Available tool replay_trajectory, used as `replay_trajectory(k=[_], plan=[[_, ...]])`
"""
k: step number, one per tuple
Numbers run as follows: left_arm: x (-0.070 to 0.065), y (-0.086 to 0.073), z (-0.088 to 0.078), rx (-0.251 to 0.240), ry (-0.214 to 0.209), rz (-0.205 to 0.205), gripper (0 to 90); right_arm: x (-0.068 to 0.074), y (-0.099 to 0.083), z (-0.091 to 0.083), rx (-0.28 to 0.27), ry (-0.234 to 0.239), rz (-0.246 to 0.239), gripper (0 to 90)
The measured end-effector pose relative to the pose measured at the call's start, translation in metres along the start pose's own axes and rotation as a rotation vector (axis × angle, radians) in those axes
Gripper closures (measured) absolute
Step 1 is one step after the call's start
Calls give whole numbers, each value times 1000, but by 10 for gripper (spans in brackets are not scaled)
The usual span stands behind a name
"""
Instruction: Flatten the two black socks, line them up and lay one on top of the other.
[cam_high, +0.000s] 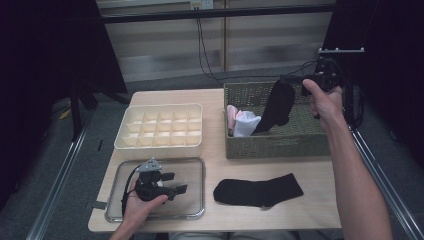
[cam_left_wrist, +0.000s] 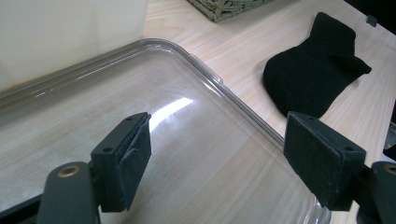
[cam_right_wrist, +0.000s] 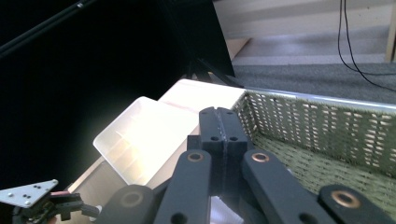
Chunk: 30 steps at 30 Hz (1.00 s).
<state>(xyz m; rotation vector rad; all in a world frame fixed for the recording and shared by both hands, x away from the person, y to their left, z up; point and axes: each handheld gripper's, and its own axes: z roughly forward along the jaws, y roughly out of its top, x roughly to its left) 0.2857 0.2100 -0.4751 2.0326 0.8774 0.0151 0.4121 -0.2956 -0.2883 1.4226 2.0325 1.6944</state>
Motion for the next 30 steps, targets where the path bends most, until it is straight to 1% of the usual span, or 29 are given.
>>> replay_trajectory(k=[2, 3, 4, 5, 7, 9, 16, 20, 23, 24, 26, 30], plan=[[0, 0, 0, 0, 1, 0, 234, 1, 5, -6, -40, 19, 7, 900], [0, 0, 0, -1, 2, 0, 234, 2, 6, -7, -48, 18, 8, 900], [0, 0, 0, -1, 2, 0, 233, 3, 9, -9, -48, 7, 3, 900], [0, 0, 0, 0, 2, 2, 233, 4, 10, -10, -52, 7, 1, 900], [0, 0, 0, 0, 2, 3, 234, 7, 14, -12, -58, 9, -7, 900], [0, 0, 0, 0, 1, 0, 233, 10, 17, -14, -77, 16, -11, 900], [1, 0, 0, 1, 2, 3, 233, 20, 31, -23, -118, 35, -32, 900], [0, 0, 0, 0, -1, 3, 233, 28, 38, -28, -130, 33, -46, 900], [0, 0, 0, -1, 0, 6, 233, 32, 40, -32, -150, 48, -50, 900], [0, 0, 0, -2, 2, 6, 234, 33, 40, -34, -167, 60, -45, 900], [0, 0, 0, 3, 2, 8, 234, 36, 41, -35, -170, 59, -50, 900], [-1, 0, 0, 3, 5, 11, 234, 43, 43, -37, -179, 74, -58, 900]])
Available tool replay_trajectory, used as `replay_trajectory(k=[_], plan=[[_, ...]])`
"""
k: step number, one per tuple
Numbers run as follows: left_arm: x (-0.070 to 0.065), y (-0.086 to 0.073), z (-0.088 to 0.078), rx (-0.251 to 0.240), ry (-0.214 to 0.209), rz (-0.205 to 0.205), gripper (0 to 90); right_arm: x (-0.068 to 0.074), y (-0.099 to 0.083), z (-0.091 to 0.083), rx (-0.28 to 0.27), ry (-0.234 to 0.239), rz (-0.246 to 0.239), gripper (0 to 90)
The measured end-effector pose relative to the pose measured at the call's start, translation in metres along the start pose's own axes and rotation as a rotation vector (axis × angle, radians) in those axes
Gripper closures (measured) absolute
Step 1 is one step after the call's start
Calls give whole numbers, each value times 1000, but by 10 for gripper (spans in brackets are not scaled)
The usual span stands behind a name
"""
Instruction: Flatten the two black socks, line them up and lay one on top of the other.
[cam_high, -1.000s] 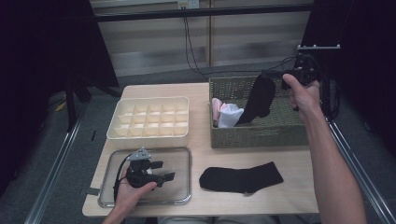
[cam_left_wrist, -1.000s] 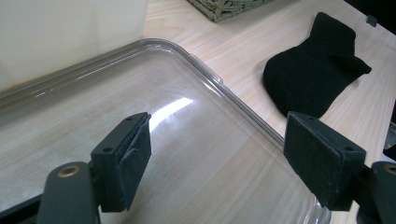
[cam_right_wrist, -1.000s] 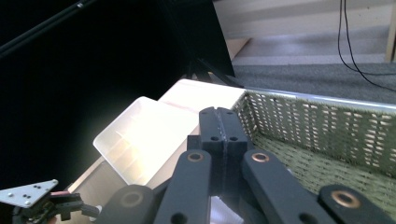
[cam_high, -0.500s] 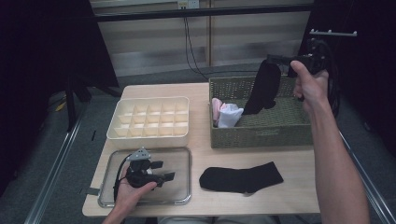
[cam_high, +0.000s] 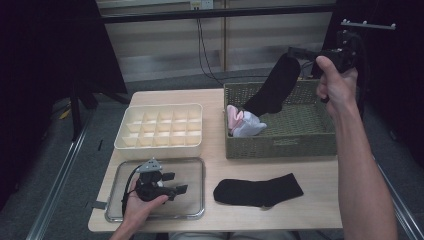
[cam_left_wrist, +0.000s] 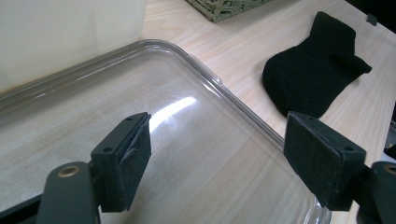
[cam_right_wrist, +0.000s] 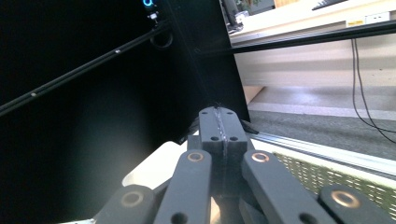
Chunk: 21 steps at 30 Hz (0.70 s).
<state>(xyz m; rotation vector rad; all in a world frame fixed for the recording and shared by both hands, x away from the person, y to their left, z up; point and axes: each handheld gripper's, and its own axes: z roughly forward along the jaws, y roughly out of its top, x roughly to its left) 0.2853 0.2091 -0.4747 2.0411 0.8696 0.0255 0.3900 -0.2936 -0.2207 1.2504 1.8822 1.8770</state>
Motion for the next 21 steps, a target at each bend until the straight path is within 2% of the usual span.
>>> replay_trajectory(k=[9, 18, 21], plan=[[0, 0, 1, 1, 0, 2, 234, 30, 7, -1, -3, 45, -52, 900], [-1, 0, 1, 3, 1, 4, 233, 53, 14, -8, -18, 79, -90, 900], [-1, 0, 1, 4, 3, 7, 234, 57, 14, -11, -37, 98, -85, 900]])
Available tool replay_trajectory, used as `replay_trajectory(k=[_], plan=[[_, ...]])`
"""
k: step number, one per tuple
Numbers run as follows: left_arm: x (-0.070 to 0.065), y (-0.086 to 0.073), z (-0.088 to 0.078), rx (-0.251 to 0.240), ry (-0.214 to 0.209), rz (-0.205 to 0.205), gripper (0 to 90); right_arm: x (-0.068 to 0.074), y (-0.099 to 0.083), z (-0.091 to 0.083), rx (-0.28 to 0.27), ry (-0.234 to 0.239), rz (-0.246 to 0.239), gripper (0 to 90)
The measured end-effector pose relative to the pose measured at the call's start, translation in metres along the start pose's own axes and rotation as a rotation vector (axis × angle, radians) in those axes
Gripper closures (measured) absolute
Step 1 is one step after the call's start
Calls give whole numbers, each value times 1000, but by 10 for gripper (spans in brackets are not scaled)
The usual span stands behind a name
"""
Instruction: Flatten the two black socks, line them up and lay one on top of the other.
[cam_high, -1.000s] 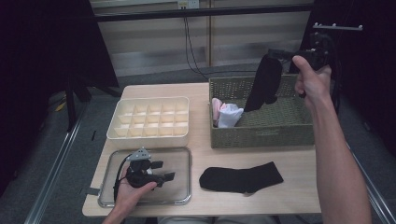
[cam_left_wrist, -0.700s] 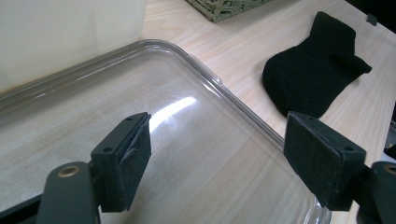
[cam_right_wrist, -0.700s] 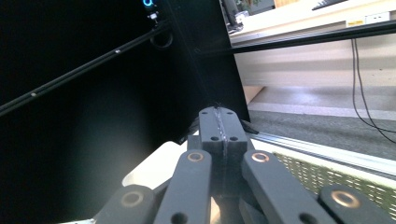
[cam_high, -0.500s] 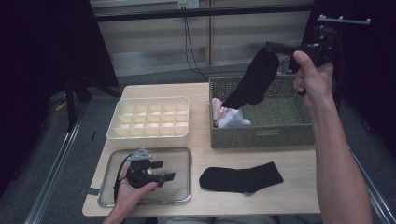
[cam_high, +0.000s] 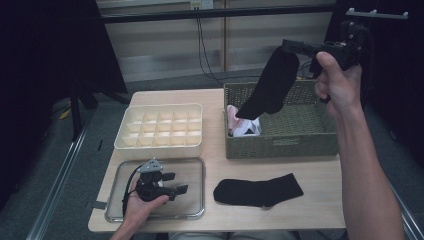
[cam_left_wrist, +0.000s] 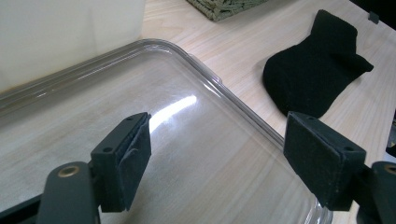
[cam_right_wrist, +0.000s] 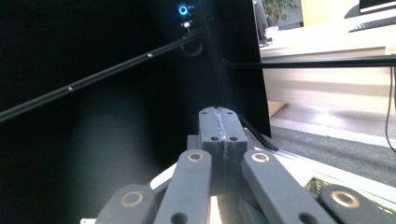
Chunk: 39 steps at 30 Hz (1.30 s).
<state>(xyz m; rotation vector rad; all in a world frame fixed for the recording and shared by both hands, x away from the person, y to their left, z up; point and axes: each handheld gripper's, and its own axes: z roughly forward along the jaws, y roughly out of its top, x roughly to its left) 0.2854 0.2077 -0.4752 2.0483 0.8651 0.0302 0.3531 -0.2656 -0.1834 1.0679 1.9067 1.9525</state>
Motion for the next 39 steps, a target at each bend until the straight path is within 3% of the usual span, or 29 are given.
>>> replay_trajectory(k=[11, 18, 34, 39], plan=[[-1, 0, 2, 9, 1, 2, 234, 31, -3, -13, 12, 43, -43, 900], [-1, 0, 2, 7, 2, 2, 234, 54, -13, -15, 53, 72, -69, 900], [-4, 3, 5, 2, -4, 14, 242, 58, -63, -9, 113, 107, -45, 900], [-11, 11, 8, -18, -34, 37, 342, 55, -75, -6, 127, 108, -30, 900]])
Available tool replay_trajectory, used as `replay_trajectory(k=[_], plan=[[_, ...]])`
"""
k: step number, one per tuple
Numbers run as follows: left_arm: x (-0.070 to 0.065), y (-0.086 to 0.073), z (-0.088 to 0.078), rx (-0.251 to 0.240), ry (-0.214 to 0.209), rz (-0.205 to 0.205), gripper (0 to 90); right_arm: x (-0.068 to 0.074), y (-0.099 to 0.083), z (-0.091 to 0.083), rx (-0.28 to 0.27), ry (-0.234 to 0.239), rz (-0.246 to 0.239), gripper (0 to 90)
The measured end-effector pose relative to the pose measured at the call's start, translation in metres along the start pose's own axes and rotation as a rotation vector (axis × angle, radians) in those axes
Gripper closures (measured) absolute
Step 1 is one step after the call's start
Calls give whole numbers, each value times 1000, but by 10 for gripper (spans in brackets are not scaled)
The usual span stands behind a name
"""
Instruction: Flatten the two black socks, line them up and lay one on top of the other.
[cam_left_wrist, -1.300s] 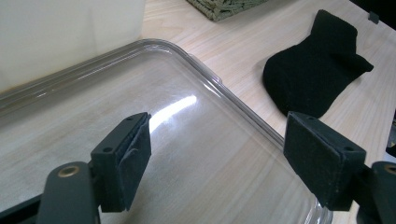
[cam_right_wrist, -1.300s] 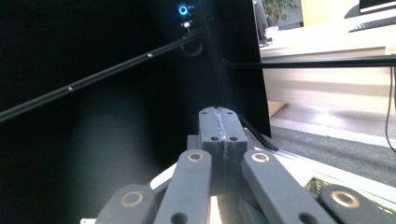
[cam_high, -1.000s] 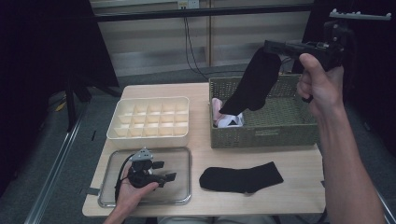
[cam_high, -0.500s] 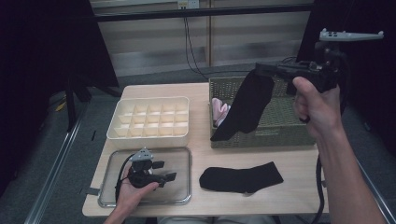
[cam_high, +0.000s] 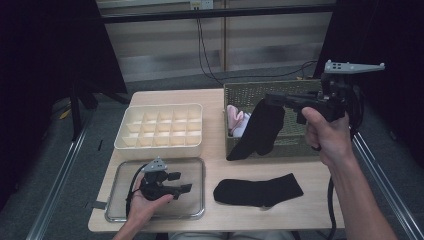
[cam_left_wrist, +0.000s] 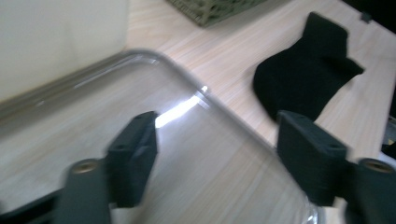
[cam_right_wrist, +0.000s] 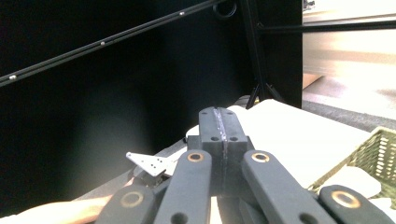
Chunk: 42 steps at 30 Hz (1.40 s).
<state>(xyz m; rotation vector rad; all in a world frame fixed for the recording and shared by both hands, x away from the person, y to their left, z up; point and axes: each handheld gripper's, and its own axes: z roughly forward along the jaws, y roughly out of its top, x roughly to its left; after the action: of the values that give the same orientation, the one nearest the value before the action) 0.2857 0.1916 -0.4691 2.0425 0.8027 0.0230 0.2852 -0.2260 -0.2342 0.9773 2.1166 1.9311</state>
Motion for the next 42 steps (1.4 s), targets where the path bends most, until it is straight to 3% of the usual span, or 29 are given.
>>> replay_trajectory(k=[4, 12, 19, 23, 30, 33, 34, 36, 42], plan=[[-11, 15, 5, -26, -6, 41, 390, -1, -8, 4, 13, -1, 1, 900], [-36, 43, 25, -41, -64, 142, 466, -9, -25, 10, 28, 6, 32, 900], [-45, 59, 55, -39, -102, 157, 431, -11, -35, 13, 39, 10, 45, 900], [-44, 61, 66, -30, -90, 161, 441, -10, -36, 14, 43, 19, 43, 900], [-36, 60, 79, -23, -76, 122, 405, -5, -38, 16, 47, 29, 36, 900], [-40, 59, 81, -12, -124, 150, 588, -6, -40, 17, 54, 28, 40, 900], [-41, 59, 80, -4, -128, 163, 702, -6, -42, 17, 55, 29, 40, 900], [-43, 58, 80, 4, -134, 166, 809, -7, -45, 17, 60, 25, 46, 900], [-40, 56, 75, -4, -112, 158, 830, -21, -62, 9, 73, -1, 86, 900]])
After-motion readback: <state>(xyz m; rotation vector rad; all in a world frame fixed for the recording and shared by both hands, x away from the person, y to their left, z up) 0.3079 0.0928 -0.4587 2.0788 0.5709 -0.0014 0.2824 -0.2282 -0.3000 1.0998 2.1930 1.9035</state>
